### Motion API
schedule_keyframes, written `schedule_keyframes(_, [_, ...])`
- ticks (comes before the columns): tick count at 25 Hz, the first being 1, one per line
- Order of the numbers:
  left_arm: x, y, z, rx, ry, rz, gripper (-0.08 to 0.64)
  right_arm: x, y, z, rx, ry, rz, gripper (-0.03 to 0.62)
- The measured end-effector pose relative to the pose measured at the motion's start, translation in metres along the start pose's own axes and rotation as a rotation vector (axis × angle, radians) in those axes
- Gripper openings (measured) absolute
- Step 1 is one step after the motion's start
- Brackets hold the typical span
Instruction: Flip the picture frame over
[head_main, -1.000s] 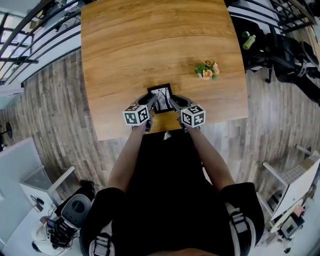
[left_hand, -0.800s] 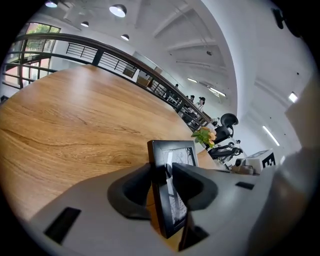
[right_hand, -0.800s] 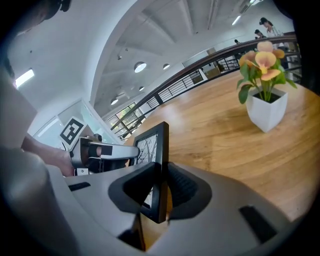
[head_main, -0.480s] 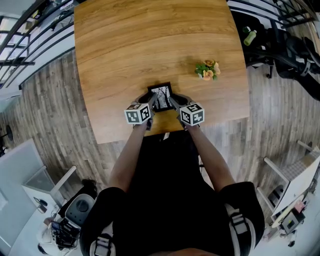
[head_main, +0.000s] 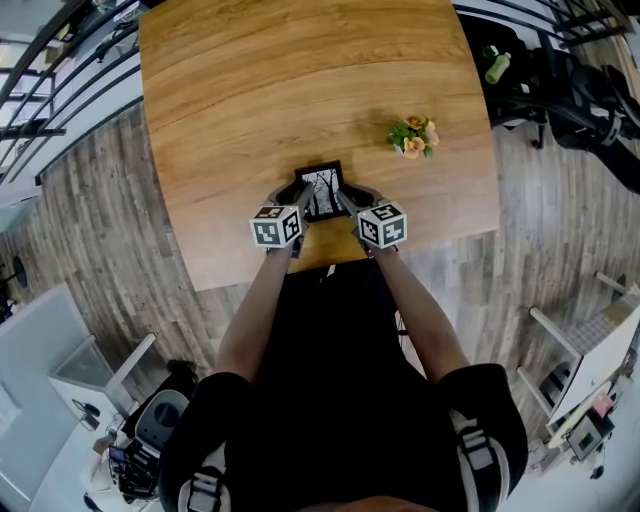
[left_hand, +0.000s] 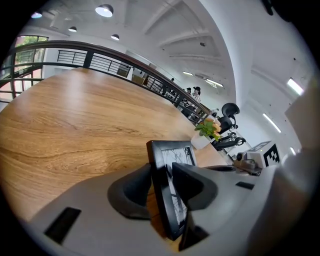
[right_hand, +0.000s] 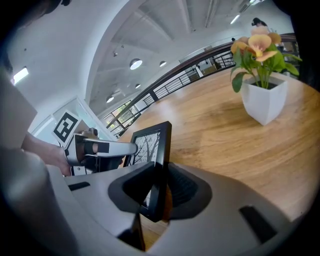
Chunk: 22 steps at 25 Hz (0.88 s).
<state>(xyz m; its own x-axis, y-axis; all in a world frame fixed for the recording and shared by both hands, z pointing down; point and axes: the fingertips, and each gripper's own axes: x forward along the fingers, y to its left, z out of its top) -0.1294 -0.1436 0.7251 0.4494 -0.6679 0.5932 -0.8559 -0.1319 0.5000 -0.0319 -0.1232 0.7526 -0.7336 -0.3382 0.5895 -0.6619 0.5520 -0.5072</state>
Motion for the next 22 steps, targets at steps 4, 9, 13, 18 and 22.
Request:
schedule_keyframes(4, [0.003, 0.001, -0.001, 0.006, 0.009, -0.001, 0.15, 0.001, -0.002, 0.0, -0.01, 0.005, -0.007, 0.097])
schedule_keyframes(9, [0.007, 0.004, -0.002, 0.026, 0.018, 0.011, 0.156, 0.003, -0.002, 0.0, -0.086, 0.024, -0.036, 0.101])
schedule_keyframes(13, [0.01, 0.01, -0.004, 0.025, 0.03, 0.03, 0.161, 0.007, -0.002, 0.001, -0.136, 0.041, -0.056, 0.104])
schedule_keyframes(18, [0.013, 0.013, -0.006, 0.017, 0.035, 0.044, 0.165, 0.012, -0.006, -0.002, -0.169, 0.05, -0.086, 0.103])
schedule_keyframes(22, [0.017, 0.014, -0.007, 0.021, 0.043, 0.054, 0.166, 0.011, -0.004, 0.001, -0.22, 0.071, -0.11, 0.104])
